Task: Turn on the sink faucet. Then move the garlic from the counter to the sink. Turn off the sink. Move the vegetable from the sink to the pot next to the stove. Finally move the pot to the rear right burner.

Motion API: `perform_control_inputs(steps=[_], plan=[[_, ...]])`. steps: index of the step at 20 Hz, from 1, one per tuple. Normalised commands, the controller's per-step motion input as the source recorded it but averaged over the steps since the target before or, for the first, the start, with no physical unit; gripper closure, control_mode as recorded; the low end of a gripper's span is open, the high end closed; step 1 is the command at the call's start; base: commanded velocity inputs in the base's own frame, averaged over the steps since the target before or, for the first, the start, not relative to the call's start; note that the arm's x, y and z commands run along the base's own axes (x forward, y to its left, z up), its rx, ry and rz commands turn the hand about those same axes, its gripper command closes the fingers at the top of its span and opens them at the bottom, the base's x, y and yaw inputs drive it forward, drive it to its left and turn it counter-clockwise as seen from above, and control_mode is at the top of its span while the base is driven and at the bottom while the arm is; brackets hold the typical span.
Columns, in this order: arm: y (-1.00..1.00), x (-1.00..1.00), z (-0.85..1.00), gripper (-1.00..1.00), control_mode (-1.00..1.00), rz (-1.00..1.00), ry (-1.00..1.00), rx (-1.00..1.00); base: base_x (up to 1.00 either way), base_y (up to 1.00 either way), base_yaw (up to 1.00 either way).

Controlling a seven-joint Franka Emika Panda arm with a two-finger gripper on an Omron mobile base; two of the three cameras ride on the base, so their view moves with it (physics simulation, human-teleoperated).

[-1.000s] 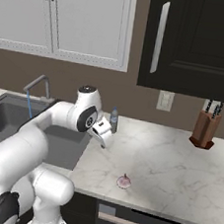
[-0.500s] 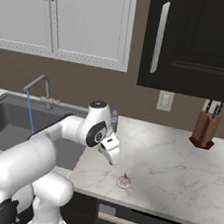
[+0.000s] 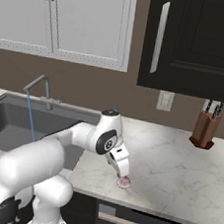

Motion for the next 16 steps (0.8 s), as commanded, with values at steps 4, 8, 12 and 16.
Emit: perform_control_inputs(steps=[4, 8, 12, 16], plan=[[-0.15, -0.36, -0.01, -1.0, -1.0, -0.06, 0.01, 0.0, 0.0, 0.0, 0.0], [-0.12, -0.25, -0.1, -1.0, -1.0, -0.04, 0.0, 0.0, 0.0, 0.0, 0.0], [-0.09, -0.03, -0.14, -1.0, -1.0, -0.01, 0.0, 0.0, 0.0, 0.0, 0.0], [-0.01, 0.06, -0.11, -1.0, -1.0, 0.0, 0.0, 0.0, 0.0, 0.0, 0.0]])
